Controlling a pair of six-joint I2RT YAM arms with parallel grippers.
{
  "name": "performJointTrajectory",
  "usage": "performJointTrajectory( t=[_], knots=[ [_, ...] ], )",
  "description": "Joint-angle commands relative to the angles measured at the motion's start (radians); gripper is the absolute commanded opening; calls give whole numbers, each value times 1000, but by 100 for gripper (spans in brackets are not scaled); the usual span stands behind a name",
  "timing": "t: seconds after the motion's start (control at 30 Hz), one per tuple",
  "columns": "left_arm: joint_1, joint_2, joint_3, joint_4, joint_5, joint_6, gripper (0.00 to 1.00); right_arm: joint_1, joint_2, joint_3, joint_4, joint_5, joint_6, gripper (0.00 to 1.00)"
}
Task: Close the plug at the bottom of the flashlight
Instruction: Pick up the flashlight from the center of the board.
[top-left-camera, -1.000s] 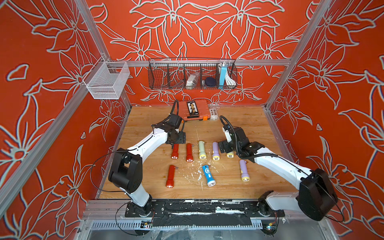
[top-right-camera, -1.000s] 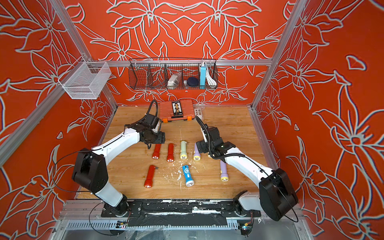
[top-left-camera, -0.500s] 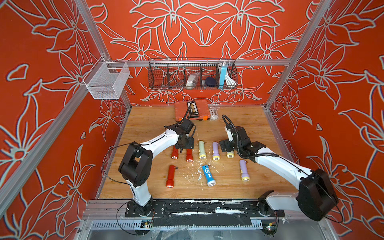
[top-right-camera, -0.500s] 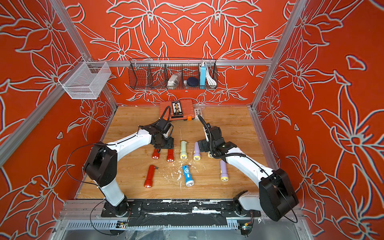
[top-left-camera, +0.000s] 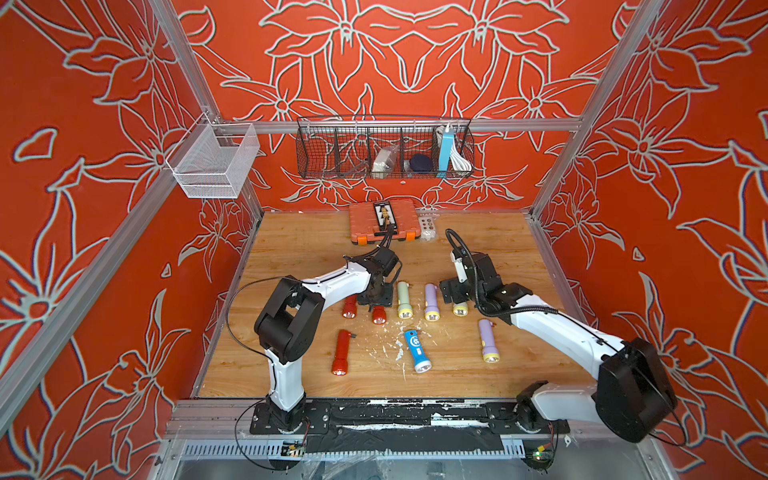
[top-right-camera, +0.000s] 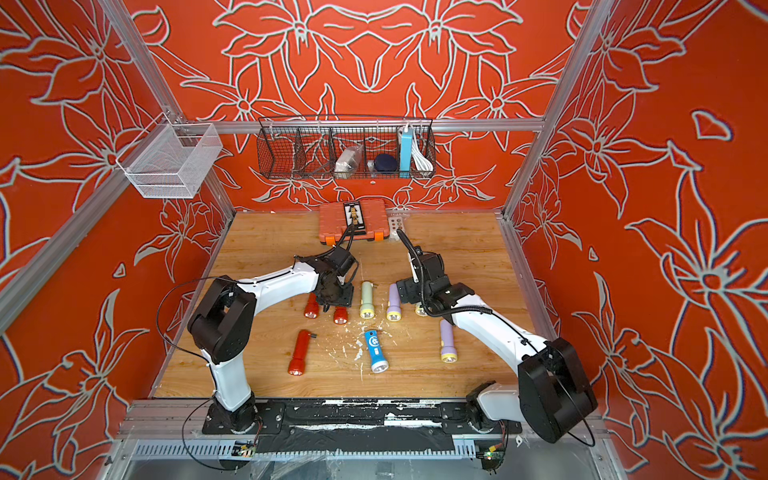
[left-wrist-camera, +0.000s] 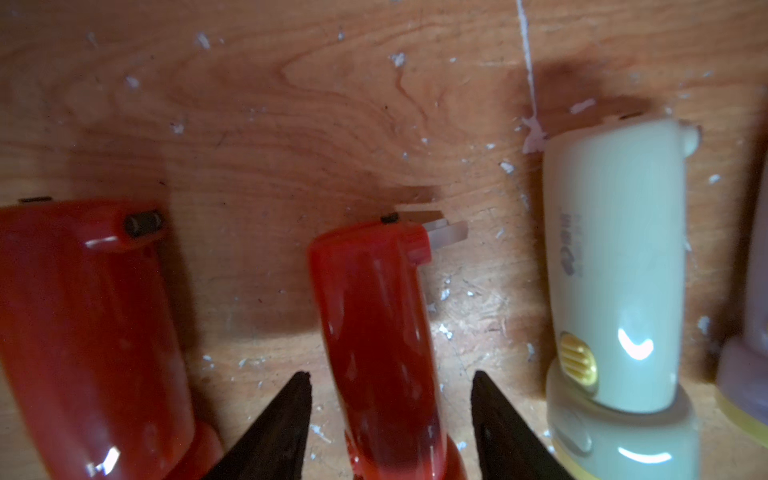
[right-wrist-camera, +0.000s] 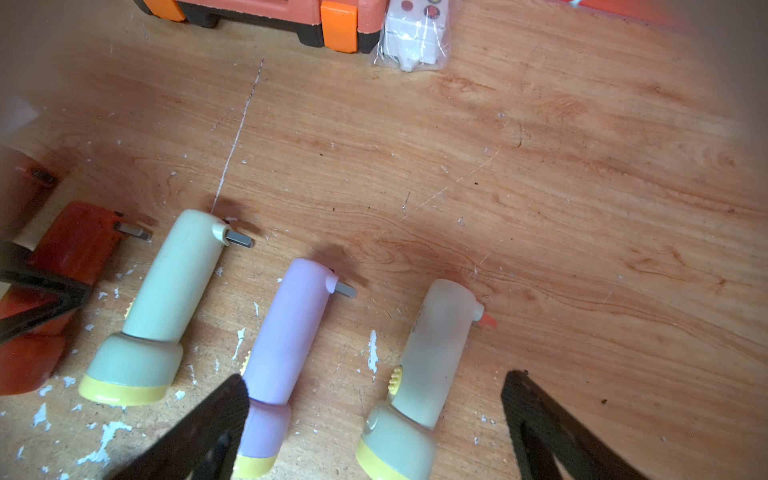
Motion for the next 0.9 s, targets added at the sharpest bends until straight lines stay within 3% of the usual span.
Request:
performJointTrajectory(
  t=[0.0, 0.43, 0.77, 0.87],
  knots=[
    [-3, 24, 14, -3, -19, -9, 60, -8, -14, -9, 5, 3, 15, 98],
    [-3, 75, 15, 14, -27, -5, 53, -10, -16, -6, 2, 0, 14, 98],
    [-3, 34, 37, 13, -49, 18, 26, -13, -14, 11, -7, -21, 2, 98],
    [-4, -2, 72, -5, -70, 50, 13, -16, -13, 42, -38, -23, -10, 98]
  ],
)
